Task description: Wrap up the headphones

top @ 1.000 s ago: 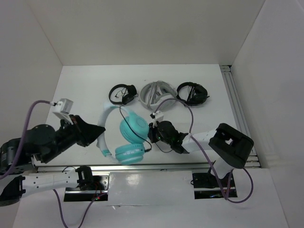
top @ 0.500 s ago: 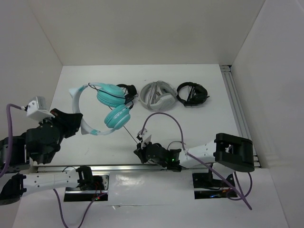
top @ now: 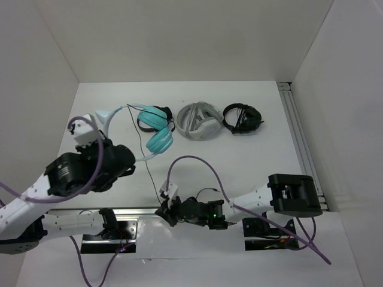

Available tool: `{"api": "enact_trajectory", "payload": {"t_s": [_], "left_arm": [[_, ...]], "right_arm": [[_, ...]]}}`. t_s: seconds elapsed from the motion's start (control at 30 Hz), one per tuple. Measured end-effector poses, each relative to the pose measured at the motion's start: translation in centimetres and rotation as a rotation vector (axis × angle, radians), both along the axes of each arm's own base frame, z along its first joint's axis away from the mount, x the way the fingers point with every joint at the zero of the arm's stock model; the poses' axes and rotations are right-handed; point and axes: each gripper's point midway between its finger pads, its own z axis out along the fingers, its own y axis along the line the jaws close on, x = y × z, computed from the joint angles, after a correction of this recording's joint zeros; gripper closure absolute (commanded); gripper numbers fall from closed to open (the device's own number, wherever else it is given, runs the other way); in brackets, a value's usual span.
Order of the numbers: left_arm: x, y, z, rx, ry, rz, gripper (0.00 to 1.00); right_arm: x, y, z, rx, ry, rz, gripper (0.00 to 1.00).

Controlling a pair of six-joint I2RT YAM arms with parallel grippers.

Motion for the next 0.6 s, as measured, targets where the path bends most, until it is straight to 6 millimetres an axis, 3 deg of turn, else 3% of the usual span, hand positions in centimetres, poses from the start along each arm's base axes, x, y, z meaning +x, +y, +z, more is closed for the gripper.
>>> {"api": "enact_trajectory", "payload": {"t_s": [0.17, 0.3, 0.5, 0.6], "left_arm": [[1.7, -0.2, -2.8, 0.138, 0.080, 0.098, 1.00], [2.8, -0.2, -5.0, 0.214, 0.141, 0.141, 1.00], [4.2, -1.3, -6.3, 0.326, 0.213, 0.110, 1.00], [4.8, -2.7, -8.5, 0.408, 0.306, 0.075, 1.00]], "right_arm": [[-3.8, 0.1, 1.3, 0.005, -0.029, 0.071, 1.00], [-5.7, 0.1, 4.4, 0.045, -0.053, 0.098, 1.00], [-5.9, -0.4, 9.7, 0.092, -0.111, 0.050, 1.00], [-5.2, -1.1, 11.4, 0.081, -0.146, 0.019, 1.00]]}}
